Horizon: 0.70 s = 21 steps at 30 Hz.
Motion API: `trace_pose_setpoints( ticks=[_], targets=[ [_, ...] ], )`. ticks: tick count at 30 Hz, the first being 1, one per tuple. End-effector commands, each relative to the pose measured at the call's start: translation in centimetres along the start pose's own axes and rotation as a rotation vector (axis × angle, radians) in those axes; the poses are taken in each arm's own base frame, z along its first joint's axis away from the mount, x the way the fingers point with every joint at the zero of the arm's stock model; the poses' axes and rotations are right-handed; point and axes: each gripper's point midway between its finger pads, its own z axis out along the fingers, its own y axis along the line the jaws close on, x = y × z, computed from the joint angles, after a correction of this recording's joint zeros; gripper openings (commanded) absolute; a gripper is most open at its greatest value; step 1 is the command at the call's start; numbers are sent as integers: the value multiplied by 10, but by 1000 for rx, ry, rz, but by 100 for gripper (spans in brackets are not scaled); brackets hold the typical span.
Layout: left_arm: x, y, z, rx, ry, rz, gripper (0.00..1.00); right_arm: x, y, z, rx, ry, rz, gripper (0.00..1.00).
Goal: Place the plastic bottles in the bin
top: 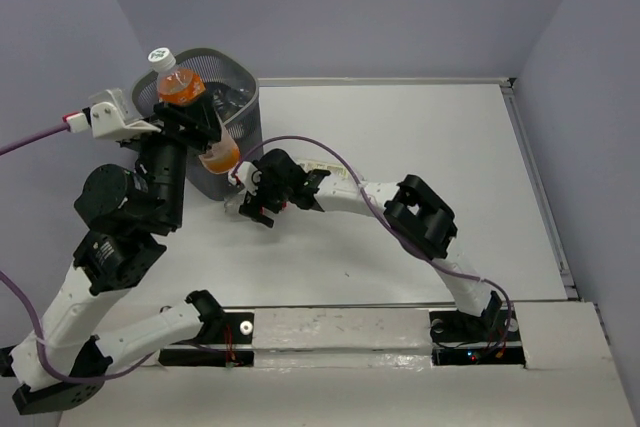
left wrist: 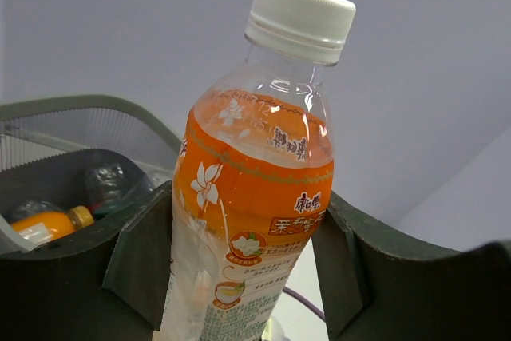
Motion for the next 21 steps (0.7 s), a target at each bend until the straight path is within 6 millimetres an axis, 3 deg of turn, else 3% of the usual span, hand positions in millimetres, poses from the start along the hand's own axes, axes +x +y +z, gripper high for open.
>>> trace_pose_setpoints(
  ticks=[1,6,7,8,9,12,13,16,17,18,21],
  targets=[
    [-22,14,24,-191,-145,51,51,-35,-2,0,10,-110,-7,93],
    [-24,17,53,-268,-193,142,51,-47,11,-7,46,-191,29,66],
    [-22,15,64,-275,-190,151,51,-55,10,-11,56,-231,33,53],
    [-22,11,74,-248,-187,160,51,-43,15,-12,47,-222,59,48],
    [-23,18,91,-267,-189,161,51,-56,20,-19,46,-263,58,45],
    [-23,35,112,-308,-190,171,51,-47,29,-25,23,-265,102,49],
    [-20,46,123,-342,-190,189,51,-45,32,-25,10,-256,105,61],
    [-16,64,139,-378,-175,195,51,-28,36,-13,-11,-195,111,80],
    [-16,65,144,-368,-173,181,51,-25,36,-11,-16,-182,114,82],
    [-17,70,146,-377,-175,179,51,-23,37,-9,-20,-177,115,82],
    [-15,91,156,-415,-172,190,51,-23,38,-10,-23,-183,121,62]
  ],
)
